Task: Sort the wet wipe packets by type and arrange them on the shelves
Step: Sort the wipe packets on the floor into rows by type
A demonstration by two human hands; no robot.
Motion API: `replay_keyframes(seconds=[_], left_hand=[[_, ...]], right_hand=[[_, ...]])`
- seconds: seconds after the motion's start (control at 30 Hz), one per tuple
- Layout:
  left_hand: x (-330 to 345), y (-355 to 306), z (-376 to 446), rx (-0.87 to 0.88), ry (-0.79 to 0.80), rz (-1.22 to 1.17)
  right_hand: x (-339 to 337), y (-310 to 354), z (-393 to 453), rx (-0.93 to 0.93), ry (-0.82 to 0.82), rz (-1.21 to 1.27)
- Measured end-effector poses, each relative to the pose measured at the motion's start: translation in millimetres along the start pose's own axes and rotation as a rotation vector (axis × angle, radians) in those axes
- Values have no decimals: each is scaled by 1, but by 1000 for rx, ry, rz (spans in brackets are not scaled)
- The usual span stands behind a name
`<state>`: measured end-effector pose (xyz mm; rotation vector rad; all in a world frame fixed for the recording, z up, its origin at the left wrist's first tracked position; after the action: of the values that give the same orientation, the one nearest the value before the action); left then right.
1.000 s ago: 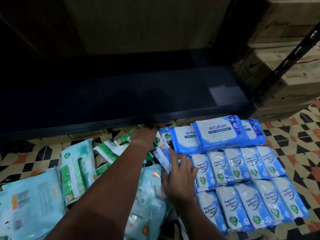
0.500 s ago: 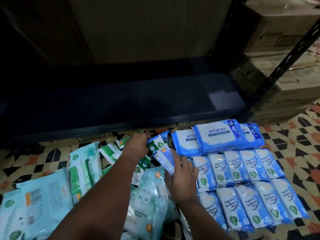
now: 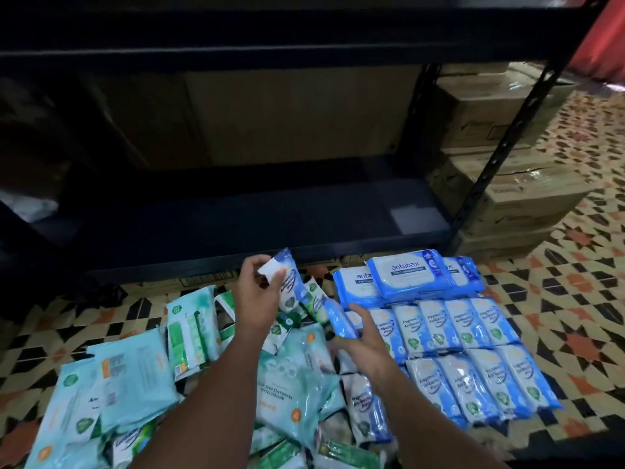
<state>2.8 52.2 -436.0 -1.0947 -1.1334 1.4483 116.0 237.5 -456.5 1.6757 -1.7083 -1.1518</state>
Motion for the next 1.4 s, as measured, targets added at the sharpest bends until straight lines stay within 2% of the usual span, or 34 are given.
replay_keyframes(seconds=[0.13,0.23,0.37,0.53,0.67,0.87,1.07,1.27,1.4], left_hand=[[12,-10,-27,-76,95,-46],[26,-8,-59,-162,213,-27],[41,-1,-91,-251,268,11],[55,3,-129,-336,282,59],[61,4,-145,-364,277,131],[69,13,-149,-432,325,286],[83,29,-158,-465,485,439],[95,28,-170,-380,517,548],[95,28,-181,-315,601,630]], right_hand=[[-14,-3,-15,128,29,57],[-33,-7,-31,181,28,217],[-64,-22,-39,221,-37,386],[-93,-43,-61,237,-183,353],[-107,-49,-74,179,-273,203],[-112,-65,-71,317,-275,327],[-106,-86,-72,447,-275,163],[-99,-95,-61,418,-244,-204],[-91,-95,-58,342,-243,-627]])
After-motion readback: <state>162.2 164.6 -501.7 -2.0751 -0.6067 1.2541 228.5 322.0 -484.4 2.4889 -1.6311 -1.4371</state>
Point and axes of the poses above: each hand's wrist, its own z-axis towards the middle knuckle, its own x-axis out of the palm, y = z × x, the point moved 1 cm from there along z, towards the middle knuckle, and after that the axes turned 7 degrees about -z, right-handed, at the moved point
